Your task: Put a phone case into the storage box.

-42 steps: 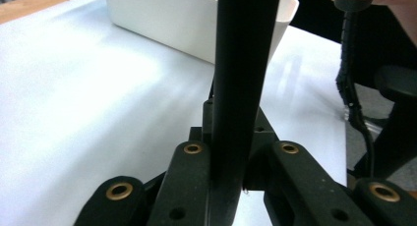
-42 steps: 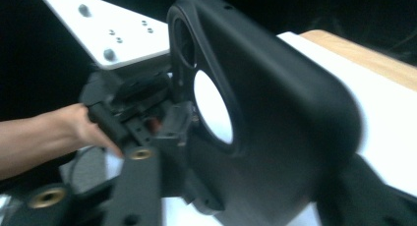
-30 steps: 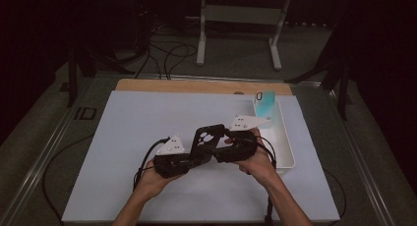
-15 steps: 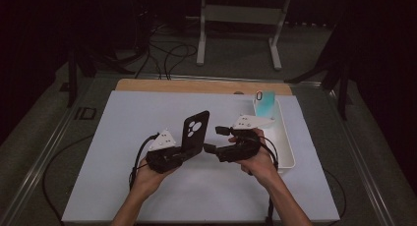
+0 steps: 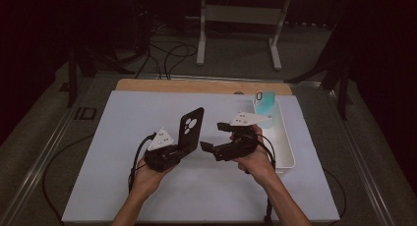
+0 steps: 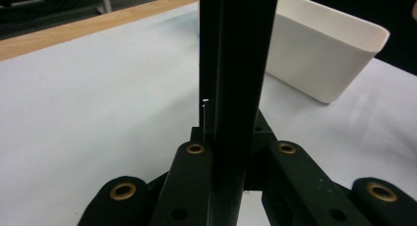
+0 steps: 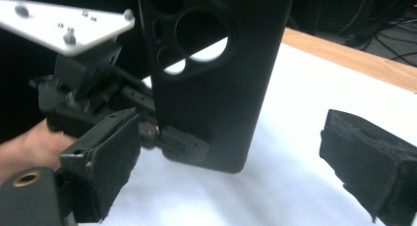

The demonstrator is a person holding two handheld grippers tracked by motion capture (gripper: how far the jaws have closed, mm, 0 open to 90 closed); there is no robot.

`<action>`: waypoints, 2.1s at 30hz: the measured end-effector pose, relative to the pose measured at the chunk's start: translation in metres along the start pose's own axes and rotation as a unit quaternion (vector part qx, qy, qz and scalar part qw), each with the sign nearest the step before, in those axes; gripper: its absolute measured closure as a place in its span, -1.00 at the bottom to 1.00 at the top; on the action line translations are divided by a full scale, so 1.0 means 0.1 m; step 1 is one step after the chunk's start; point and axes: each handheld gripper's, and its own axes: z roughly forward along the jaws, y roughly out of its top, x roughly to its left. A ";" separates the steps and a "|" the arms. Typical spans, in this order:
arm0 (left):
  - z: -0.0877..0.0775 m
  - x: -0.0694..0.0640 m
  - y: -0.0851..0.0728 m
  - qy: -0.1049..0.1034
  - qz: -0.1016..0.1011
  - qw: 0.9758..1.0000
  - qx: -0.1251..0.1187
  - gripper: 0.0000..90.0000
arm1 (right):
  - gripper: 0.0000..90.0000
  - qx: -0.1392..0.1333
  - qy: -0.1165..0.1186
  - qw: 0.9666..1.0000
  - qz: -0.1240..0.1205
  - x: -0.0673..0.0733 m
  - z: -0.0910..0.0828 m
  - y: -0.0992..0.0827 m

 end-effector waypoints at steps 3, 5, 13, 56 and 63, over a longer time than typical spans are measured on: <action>0.01 -0.02 0.00 0.002 0.003 1.000 0.001 0.90 | -0.84 -0.011 -0.005 1.000 0.007 0.01 0.01 0.04; 0.02 -0.03 0.00 0.002 0.005 1.000 0.002 0.90 | -0.84 -0.013 -0.005 1.000 0.010 0.01 0.01 0.06; 0.06 -0.08 -0.01 0.000 0.011 1.000 0.008 0.90 | -0.84 -0.025 -0.003 0.999 0.020 0.06 0.08 0.16; 0.14 -0.26 -0.02 -0.008 0.024 1.000 0.004 0.43 | -0.71 -0.027 -0.030 0.998 0.052 0.15 0.27 0.11; 0.08 -0.25 -0.01 0.031 0.032 0.999 -0.010 -0.56 | -0.71 -0.028 -0.033 0.998 0.050 0.16 0.27 0.10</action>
